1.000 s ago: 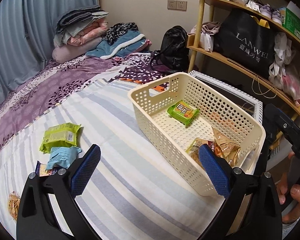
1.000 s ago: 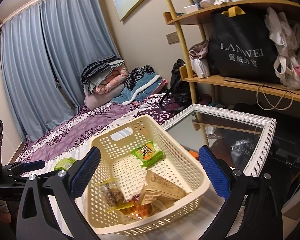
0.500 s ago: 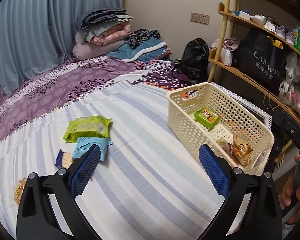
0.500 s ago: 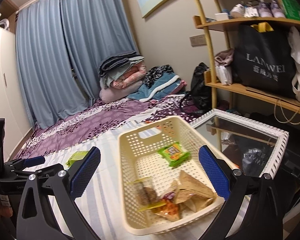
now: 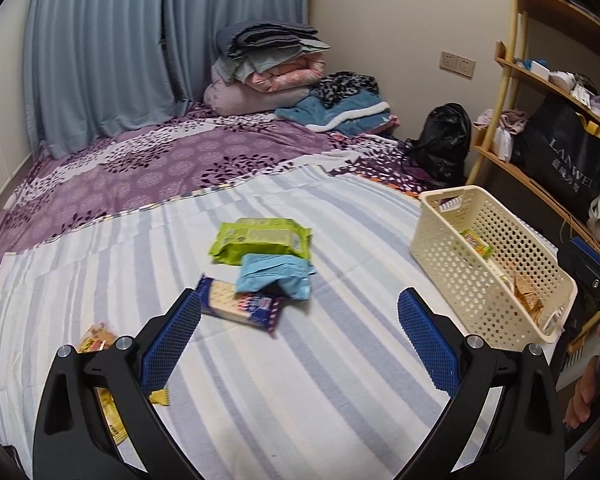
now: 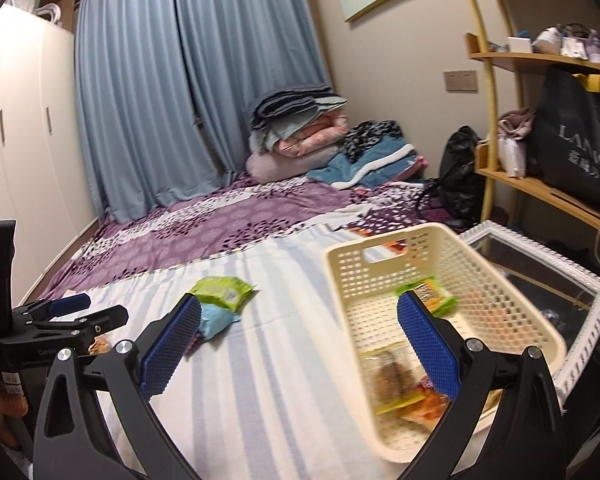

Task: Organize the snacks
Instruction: 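Move both tools away from the basket back over the remaining snacks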

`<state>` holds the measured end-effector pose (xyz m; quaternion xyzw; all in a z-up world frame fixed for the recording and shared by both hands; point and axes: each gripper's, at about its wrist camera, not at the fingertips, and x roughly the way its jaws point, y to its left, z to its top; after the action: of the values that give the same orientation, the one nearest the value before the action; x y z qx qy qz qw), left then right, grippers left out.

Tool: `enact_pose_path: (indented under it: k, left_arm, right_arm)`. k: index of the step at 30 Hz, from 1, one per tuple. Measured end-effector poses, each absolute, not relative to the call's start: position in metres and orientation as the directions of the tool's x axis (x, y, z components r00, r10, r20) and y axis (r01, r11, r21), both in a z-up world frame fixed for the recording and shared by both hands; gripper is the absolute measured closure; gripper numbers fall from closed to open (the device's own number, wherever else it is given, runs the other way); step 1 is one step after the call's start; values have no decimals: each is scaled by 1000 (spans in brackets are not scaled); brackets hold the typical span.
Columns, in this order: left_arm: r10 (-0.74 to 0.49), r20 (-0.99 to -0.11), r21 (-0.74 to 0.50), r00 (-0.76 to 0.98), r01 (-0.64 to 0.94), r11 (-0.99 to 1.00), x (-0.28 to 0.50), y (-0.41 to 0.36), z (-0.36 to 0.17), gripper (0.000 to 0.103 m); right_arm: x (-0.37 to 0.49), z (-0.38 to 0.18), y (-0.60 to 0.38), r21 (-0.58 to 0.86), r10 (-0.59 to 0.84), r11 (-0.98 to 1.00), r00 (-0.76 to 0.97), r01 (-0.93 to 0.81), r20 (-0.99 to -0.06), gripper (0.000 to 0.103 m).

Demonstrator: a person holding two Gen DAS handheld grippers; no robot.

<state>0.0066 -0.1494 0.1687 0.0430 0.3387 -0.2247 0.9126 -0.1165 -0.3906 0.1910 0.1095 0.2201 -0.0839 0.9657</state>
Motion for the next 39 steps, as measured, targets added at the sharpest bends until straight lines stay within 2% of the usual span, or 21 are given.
enact_pose_path:
  k: [15, 28, 39]
  left_arm:
    - [-287, -668, -110, 687, 291, 950, 23, -59, 149, 3]
    - [-202, -698, -89, 687, 196, 977, 21, -9, 130, 3]
    - [-114, -749, -73, 653, 89, 993, 40, 41, 89, 3]
  right_arm:
    - [-86, 169, -344, 192, 0, 974, 853, 117, -523, 5]
    - [-64, 153, -314, 194, 65, 980, 826, 54, -560, 5]
    - [-53, 135, -299, 201, 119, 980, 779, 9, -616, 5]
